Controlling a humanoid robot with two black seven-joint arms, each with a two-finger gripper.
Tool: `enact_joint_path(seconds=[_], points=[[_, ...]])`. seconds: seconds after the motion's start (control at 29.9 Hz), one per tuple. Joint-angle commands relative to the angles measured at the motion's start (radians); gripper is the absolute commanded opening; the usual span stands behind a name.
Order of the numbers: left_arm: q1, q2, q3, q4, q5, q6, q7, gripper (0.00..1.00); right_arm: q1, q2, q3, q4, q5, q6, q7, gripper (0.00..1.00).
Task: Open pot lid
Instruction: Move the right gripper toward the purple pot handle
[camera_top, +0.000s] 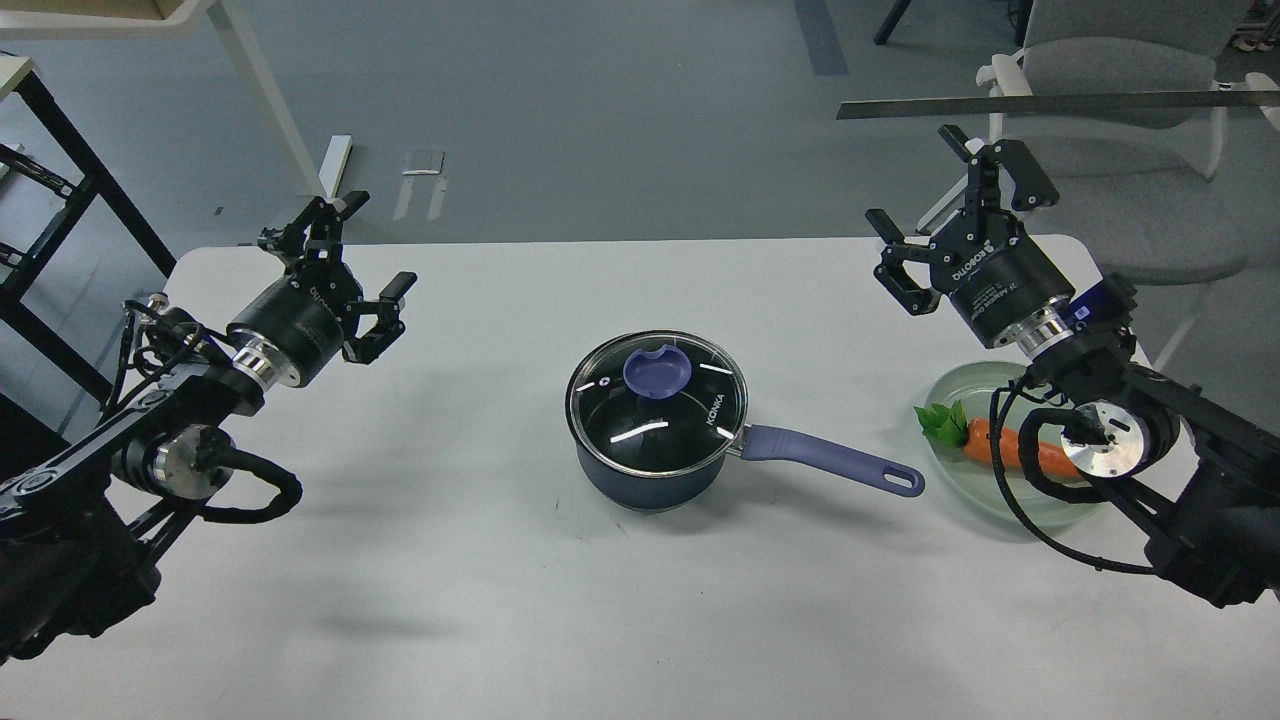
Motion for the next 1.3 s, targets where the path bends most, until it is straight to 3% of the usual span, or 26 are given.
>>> enact_joint_path(seconds=[0.0, 0.23, 0.43, 0.6, 1.0, 1.27], points=[[0.0, 0.003, -0.001, -0.003, 0.008, 0.001, -0.002, 0.99, 0.003, 0.002, -0.001, 0.001, -0.001, 0.002, 0.0, 1.0], [-0.001, 0.006, 0.002, -0.003, 0.005, 0.004, 0.004, 0.99, 0.03, -0.041, -0.009, 0.021, -0.027, 0.011, 0.0, 1.0], [-0.012, 0.015, 0.005, -0.003, 0.002, 0.004, -0.003, 0.99, 0.153, -0.164, -0.03, 0.104, -0.307, 0.014, 0.0, 1.0], [-0.017, 0.015, 0.005, -0.003, 0.002, 0.004, -0.008, 0.99, 0.306, -0.25, -0.157, 0.191, -0.526, 0.021, 0.0, 1.0], [-0.024, 0.032, 0.004, -0.006, 0.005, 0.0, -0.008, 0.99, 0.55, -0.307, -0.487, 0.426, -1.387, 0.058, 0.0, 1.0], [-0.024, 0.038, 0.004, -0.017, 0.005, -0.003, -0.008, 0.99, 0.557, -0.307, -0.555, 0.44, -1.849, 0.051, 0.0, 1.0]])
